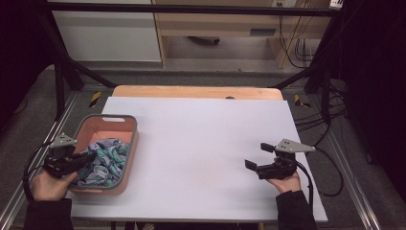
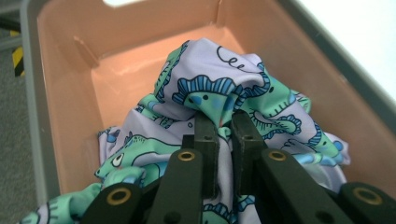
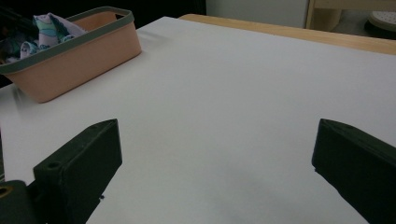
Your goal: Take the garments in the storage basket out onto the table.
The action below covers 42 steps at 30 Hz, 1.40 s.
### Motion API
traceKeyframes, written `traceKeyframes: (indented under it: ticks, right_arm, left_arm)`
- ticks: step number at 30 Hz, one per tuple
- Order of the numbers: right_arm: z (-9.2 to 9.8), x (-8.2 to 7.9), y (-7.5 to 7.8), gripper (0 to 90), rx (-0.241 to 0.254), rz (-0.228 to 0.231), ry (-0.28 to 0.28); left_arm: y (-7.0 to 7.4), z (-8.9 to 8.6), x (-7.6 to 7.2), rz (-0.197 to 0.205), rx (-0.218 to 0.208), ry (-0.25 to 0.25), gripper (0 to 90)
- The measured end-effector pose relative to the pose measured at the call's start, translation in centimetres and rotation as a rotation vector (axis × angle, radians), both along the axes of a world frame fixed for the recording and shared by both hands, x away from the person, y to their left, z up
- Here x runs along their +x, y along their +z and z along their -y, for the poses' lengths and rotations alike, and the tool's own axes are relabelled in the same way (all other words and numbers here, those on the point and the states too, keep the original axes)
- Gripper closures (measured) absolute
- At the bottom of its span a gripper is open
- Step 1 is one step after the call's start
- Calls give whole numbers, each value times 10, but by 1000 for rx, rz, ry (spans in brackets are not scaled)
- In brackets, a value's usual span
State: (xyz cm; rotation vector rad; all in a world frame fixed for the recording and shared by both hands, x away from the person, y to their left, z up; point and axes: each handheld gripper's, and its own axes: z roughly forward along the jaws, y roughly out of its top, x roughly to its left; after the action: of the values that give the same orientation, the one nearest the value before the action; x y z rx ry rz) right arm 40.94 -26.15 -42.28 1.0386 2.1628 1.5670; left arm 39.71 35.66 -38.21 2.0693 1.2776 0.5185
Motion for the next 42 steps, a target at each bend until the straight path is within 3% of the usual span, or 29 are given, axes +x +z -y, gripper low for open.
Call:
traceKeyframes:
  ticks: [4,20,42]
  right_arm:
    - [-1,0,0,21,1,-2,-1]
    - [0,0,2,22,7,5,-2]
    - [-1,0,2,22,10,8,-2]
  left_arm:
    - [9,1,-5,34,-1,-12,826]
    - [44,0,-8,115,-87,-49,827]
    - [99,7,4,193,-77,-92,828]
